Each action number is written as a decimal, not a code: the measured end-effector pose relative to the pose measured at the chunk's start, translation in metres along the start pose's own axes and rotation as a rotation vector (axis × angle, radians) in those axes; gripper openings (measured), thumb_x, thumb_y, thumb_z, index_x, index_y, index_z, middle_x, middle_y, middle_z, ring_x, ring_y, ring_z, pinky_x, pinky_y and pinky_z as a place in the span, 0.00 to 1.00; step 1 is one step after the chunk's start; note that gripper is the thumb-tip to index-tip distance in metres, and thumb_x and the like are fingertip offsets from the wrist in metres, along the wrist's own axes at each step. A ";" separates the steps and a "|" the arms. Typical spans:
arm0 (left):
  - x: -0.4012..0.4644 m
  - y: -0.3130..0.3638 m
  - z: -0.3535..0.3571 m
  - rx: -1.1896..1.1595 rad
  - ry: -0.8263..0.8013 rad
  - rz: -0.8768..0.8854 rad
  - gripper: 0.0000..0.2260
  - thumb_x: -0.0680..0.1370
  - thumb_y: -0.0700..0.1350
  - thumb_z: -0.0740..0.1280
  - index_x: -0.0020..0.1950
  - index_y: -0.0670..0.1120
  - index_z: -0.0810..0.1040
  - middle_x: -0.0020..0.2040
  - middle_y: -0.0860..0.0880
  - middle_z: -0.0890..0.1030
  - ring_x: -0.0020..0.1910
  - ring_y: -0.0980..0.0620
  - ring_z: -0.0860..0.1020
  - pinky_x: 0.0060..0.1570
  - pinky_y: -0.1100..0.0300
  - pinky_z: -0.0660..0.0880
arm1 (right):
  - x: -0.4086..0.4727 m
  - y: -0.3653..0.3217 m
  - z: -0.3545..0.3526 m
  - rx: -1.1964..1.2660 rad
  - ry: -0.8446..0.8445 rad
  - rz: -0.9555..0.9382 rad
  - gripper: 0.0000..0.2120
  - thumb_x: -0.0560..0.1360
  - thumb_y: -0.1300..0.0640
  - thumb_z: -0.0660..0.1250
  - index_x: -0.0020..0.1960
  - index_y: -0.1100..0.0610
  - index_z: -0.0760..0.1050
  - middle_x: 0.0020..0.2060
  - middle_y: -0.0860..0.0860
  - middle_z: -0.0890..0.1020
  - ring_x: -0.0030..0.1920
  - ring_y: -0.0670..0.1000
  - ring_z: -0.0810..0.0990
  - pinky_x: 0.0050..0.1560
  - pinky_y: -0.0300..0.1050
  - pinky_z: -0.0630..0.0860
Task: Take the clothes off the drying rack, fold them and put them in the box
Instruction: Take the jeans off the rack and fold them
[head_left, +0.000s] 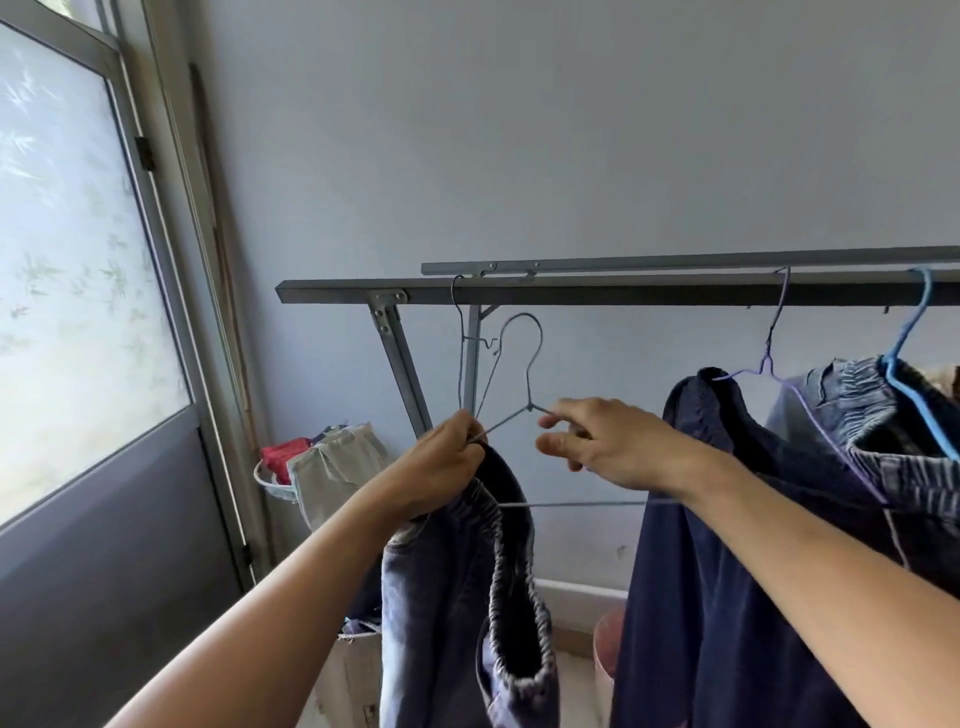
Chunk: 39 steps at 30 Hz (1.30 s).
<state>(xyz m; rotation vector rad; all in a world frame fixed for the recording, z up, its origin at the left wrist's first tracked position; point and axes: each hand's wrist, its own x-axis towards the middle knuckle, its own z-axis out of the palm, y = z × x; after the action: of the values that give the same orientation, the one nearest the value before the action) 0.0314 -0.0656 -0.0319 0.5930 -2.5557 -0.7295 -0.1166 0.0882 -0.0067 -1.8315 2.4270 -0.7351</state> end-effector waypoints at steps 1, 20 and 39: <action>-0.001 0.002 0.001 -0.015 -0.023 0.000 0.07 0.78 0.38 0.56 0.53 0.43 0.72 0.46 0.49 0.75 0.47 0.50 0.73 0.44 0.57 0.69 | 0.001 -0.005 0.002 0.066 0.017 -0.029 0.14 0.80 0.46 0.61 0.59 0.53 0.75 0.36 0.43 0.79 0.39 0.38 0.78 0.47 0.41 0.74; -0.029 -0.053 -0.041 0.352 0.114 0.026 0.10 0.78 0.39 0.54 0.46 0.54 0.69 0.43 0.50 0.80 0.45 0.48 0.78 0.48 0.48 0.76 | 0.010 0.017 -0.079 0.563 0.189 0.180 0.09 0.82 0.60 0.57 0.53 0.61 0.76 0.25 0.48 0.62 0.23 0.45 0.57 0.23 0.37 0.52; -0.053 -0.057 -0.079 0.077 0.352 -0.213 0.10 0.77 0.48 0.61 0.37 0.49 0.73 0.35 0.51 0.76 0.38 0.49 0.75 0.41 0.54 0.71 | 0.086 -0.026 -0.012 -0.152 0.341 0.535 0.19 0.81 0.55 0.56 0.67 0.65 0.63 0.58 0.63 0.76 0.57 0.63 0.77 0.52 0.53 0.71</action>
<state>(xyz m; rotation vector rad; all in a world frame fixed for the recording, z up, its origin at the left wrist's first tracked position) 0.1303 -0.1137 -0.0171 0.9406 -2.2240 -0.5393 -0.1236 0.0086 0.0365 -1.0519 3.0600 -0.8790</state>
